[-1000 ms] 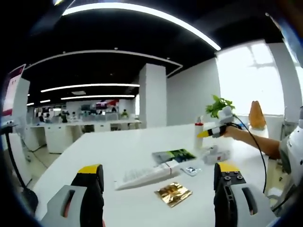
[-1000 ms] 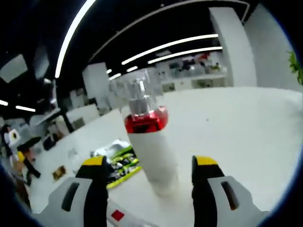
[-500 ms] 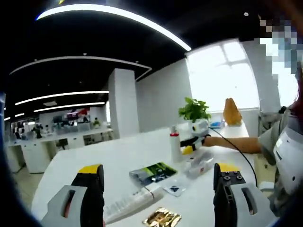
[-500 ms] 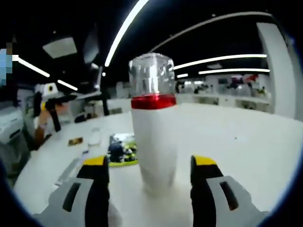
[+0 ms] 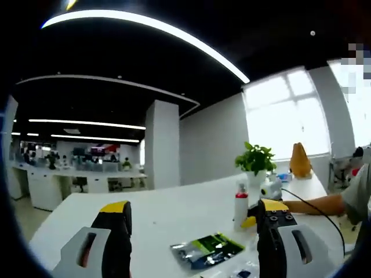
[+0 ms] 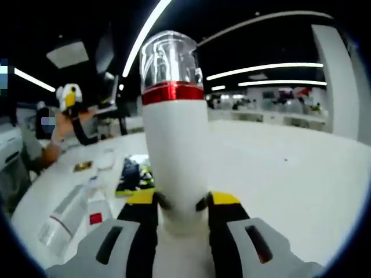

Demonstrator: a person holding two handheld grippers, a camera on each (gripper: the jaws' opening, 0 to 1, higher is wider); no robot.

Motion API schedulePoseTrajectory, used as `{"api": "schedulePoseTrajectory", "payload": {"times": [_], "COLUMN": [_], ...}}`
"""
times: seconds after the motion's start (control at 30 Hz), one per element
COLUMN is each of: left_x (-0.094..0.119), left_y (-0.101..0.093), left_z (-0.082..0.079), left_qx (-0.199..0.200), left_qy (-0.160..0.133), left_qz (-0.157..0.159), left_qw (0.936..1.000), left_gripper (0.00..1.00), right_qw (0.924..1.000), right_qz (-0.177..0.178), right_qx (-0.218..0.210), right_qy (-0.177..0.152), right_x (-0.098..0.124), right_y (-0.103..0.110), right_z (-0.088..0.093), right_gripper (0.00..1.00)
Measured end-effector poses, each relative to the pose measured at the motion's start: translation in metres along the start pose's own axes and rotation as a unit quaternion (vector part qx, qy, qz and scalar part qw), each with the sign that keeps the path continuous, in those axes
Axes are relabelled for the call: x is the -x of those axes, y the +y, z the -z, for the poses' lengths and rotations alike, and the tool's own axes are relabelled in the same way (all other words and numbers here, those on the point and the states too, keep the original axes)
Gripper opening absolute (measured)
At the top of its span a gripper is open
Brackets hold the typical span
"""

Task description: Arrange the skincare products in the storage area until every visible bottle or jar stands upright without overlapping.

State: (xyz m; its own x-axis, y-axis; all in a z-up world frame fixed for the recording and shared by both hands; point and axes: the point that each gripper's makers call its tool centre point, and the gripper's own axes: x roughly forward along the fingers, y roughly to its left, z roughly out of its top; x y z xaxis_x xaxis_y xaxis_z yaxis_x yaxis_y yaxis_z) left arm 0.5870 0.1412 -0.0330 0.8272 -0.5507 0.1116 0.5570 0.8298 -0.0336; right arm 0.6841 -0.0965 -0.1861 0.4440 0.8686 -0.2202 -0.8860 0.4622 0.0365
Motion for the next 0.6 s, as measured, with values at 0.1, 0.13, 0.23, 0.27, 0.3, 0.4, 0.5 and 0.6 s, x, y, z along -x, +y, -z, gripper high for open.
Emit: {"api": "schedulePoseTrajectory", "payload": {"times": [0.1,0.13,0.23,0.27,0.3,0.4,0.5,0.6], "left_x": [-0.006,-0.006,-0.004,-0.003,-0.002,-0.001,0.000,0.000], "left_y": [-0.004,-0.005,-0.011,-0.012,-0.014,-0.020,-0.021,-0.019], "left_z": [0.005,0.007,0.023,0.030,0.039,0.064,0.082,0.081], "left_qx": [-0.013,-0.024,-0.049,-0.052,-0.053,-0.038,-0.016,0.018], "left_qy": [-0.015,-0.020,-0.002,0.004,0.015,0.053,0.079,0.074], "left_qz": [0.008,0.008,0.019,0.021,0.025,0.050,0.061,0.062], "left_qw": [0.9998,0.9995,0.9986,0.9984,0.9982,0.9966,0.9949,0.9952], "left_gripper": [0.91,0.91,0.91,0.91,0.91,0.91,0.91,0.93], "right_qw": [0.9999,0.9998,0.9996,0.9995,0.9994,0.9988,0.9983,0.9975], "right_qz": [0.013,0.019,0.022,0.023,0.025,0.038,0.047,0.063], "right_qx": [0.001,0.011,0.019,0.020,0.024,0.029,0.033,0.031], "right_qy": [0.003,0.002,0.003,0.002,0.001,0.000,0.000,0.002], "right_x": [-0.001,-0.001,-0.001,-0.001,-0.002,-0.003,-0.001,0.002], "right_y": [0.000,-0.001,-0.002,-0.003,-0.005,-0.012,-0.017,-0.023], "right_z": [-0.001,-0.001,-0.001,-0.001,-0.001,-0.002,-0.001,0.000], "right_gripper": [0.32,0.32,0.32,0.32,0.32,0.32,0.32,0.32]}}
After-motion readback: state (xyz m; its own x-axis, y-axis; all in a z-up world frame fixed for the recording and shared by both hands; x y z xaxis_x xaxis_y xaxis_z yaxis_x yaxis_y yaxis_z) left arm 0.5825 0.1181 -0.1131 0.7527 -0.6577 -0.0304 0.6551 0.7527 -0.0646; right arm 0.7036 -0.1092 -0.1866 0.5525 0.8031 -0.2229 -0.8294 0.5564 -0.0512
